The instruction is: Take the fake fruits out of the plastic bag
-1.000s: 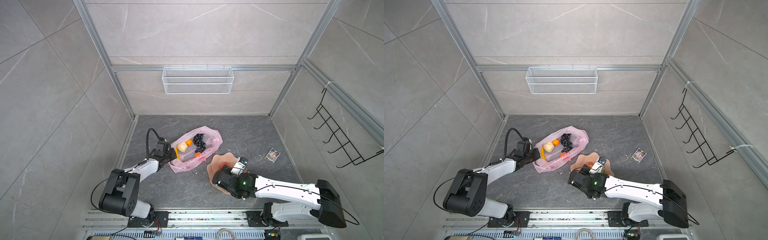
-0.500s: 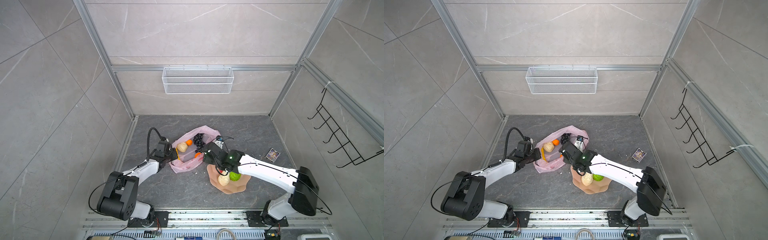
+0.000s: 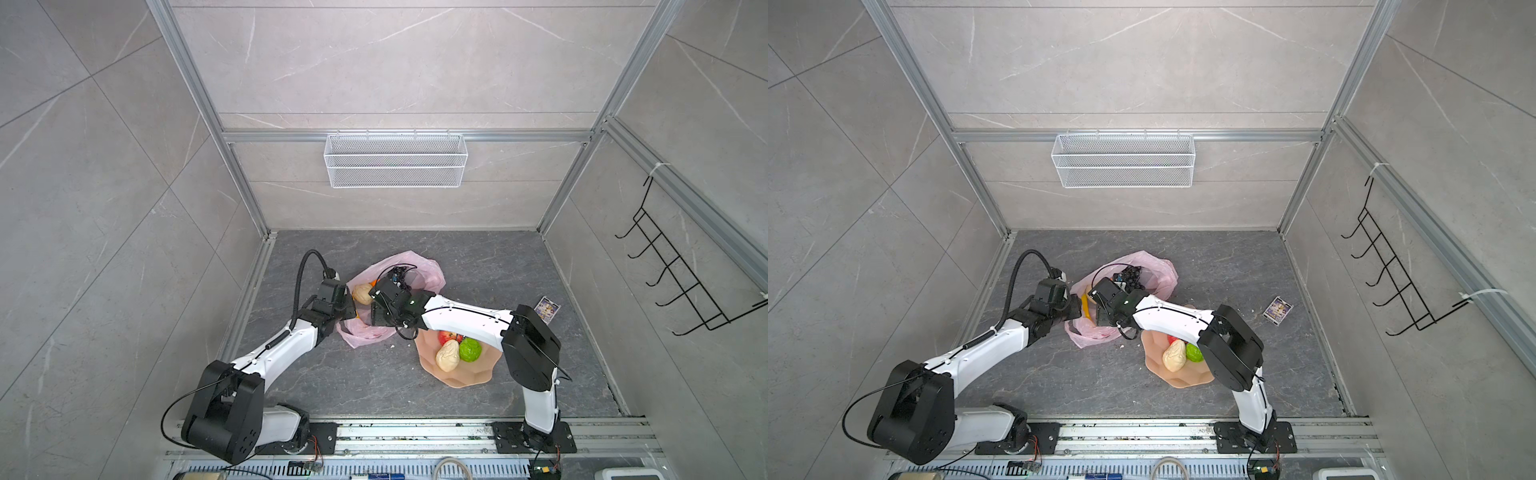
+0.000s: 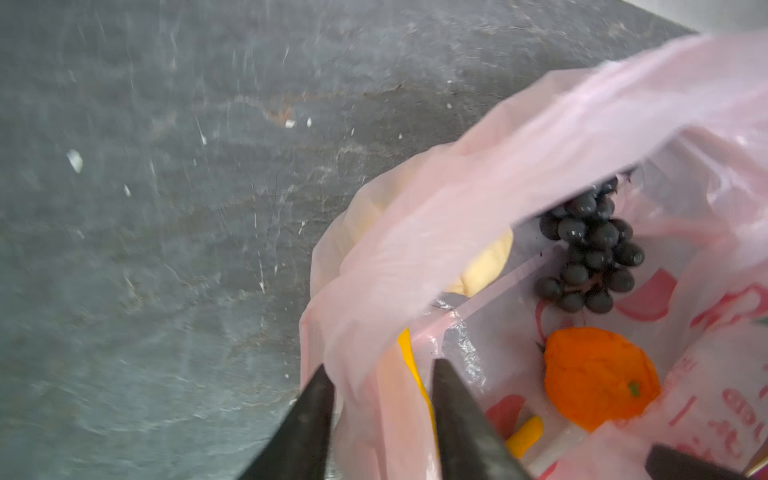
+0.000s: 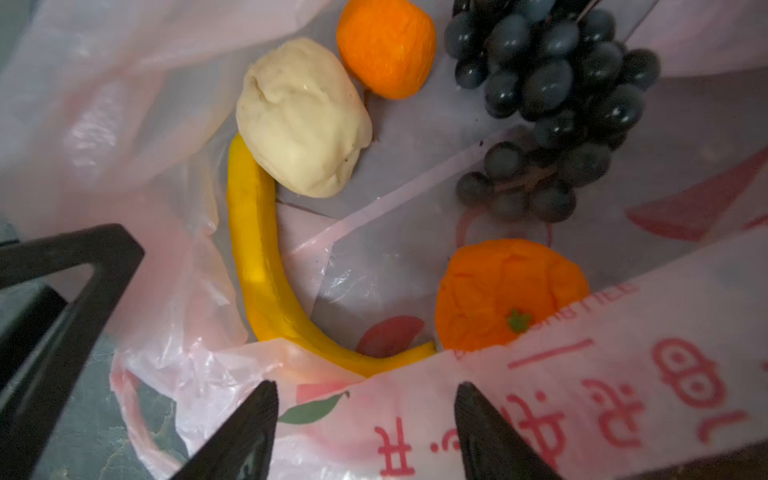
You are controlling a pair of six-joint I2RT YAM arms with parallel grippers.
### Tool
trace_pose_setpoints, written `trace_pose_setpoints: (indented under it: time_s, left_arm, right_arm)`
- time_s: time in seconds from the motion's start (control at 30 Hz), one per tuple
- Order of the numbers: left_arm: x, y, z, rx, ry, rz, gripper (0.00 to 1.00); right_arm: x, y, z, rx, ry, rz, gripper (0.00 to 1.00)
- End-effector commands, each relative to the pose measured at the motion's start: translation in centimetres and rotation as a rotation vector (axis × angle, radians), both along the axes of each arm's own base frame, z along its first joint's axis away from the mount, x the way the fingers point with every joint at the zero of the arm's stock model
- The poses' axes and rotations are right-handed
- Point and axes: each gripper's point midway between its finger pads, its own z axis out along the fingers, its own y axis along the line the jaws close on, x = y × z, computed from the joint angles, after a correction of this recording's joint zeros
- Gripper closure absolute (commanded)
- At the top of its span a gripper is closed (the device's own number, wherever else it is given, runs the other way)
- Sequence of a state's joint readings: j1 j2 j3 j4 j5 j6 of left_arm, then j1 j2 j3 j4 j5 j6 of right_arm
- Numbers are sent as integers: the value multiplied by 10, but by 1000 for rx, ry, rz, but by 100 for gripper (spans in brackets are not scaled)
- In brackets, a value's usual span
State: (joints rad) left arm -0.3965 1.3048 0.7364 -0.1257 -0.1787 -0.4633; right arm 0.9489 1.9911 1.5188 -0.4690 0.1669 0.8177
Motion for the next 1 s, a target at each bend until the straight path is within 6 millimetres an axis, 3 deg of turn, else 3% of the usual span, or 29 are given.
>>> trace_pose_setpoints:
  time_s: [0.0, 0.13, 0.3, 0.43, 0.57, 0.63, 0.83, 0.97]
  left_arm:
    - [7, 0, 25, 35, -111, -33, 46]
    - [19, 4, 18, 92, -101, -21, 32]
    - [36, -1, 5, 133, -22, -17, 31]
    - [44, 6, -2, 160, -7, 17, 32]
    - [53, 4, -12, 148, 43, 20, 43]
    - [54, 9, -21, 110, 74, 38, 53]
    - [39, 32, -44, -21, 152, 127, 85]
    - [32, 33, -47, -110, 153, 136, 95]
  right_arm:
    - [4, 4, -8, -2, 8, 6, 30]
    - [0, -2, -21, -5, 30, -11, 30]
    - [-7, -8, -34, -1, 61, -22, 30]
    - [-12, -13, -43, -7, 75, -30, 30]
    - [-10, -12, -40, -8, 67, -24, 31]
    - [-6, -14, -37, -17, 58, -28, 30]
    - [6, -21, -31, -21, 43, -49, 31]
    - [11, -22, -26, -30, 26, -45, 31]
